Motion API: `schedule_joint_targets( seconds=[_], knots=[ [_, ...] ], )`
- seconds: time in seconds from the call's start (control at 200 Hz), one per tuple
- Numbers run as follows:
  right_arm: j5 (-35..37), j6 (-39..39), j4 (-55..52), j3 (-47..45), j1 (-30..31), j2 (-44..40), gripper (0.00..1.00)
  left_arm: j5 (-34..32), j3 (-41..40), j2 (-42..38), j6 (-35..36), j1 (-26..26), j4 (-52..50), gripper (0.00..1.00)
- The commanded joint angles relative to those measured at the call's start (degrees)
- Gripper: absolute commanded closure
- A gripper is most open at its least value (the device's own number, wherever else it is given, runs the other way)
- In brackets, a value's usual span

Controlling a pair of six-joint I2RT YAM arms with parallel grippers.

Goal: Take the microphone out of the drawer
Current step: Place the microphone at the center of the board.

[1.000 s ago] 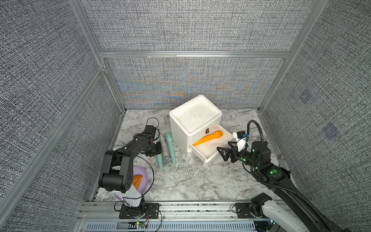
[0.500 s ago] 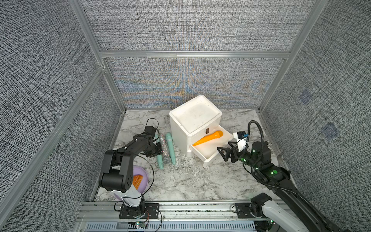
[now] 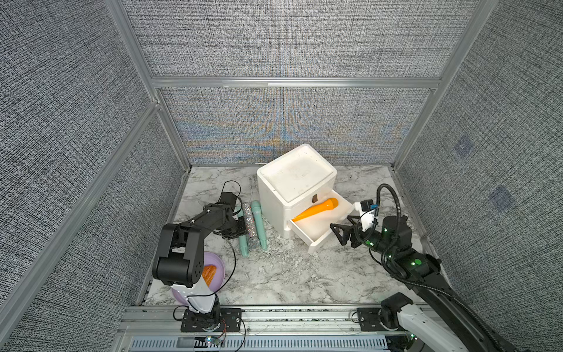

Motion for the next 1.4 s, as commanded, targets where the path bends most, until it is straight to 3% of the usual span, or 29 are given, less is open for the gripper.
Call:
schedule_joint_targets(
  seconds=[0.0, 0.571, 0.671, 0.746, 1.111, 1.396],
  knots=[
    [0.5, 0.2, 1.3, -0.3, 0.1, 0.2, 0.02, -0.1, -0.2, 0.1, 0.2, 0.3, 0.8, 0.61],
    [0.4, 0.3, 2.0, -0.5, 0.1, 0.8, 0.02, 0.3, 0.1, -1.3, 0.3, 0.4, 0.2, 0.38],
    [0.4, 0.3, 2.2, -0.4, 0.1, 1.0, 0.02, 0.5, 0.7, -2.7, 0.6, 0.5, -0.5, 0.25],
    [0.3, 0.3, 2.3, -0.2, 0.0, 1.4, 0.02, 0.3, 1.3, -4.1, 0.6, 0.5, -1.5, 0.01],
    [0.1, 0.6, 3.0, -0.1, 0.1, 1.5, 0.02, -2.3, 7.8, -12.5, 2.1, 0.5, -10.5, 0.00],
    [0.0, 0.6, 3.0, 0.0, 0.1, 1.6, 0.02, 4.0, 20.1, -14.8, 9.6, 0.4, -18.7, 0.00]
  ],
)
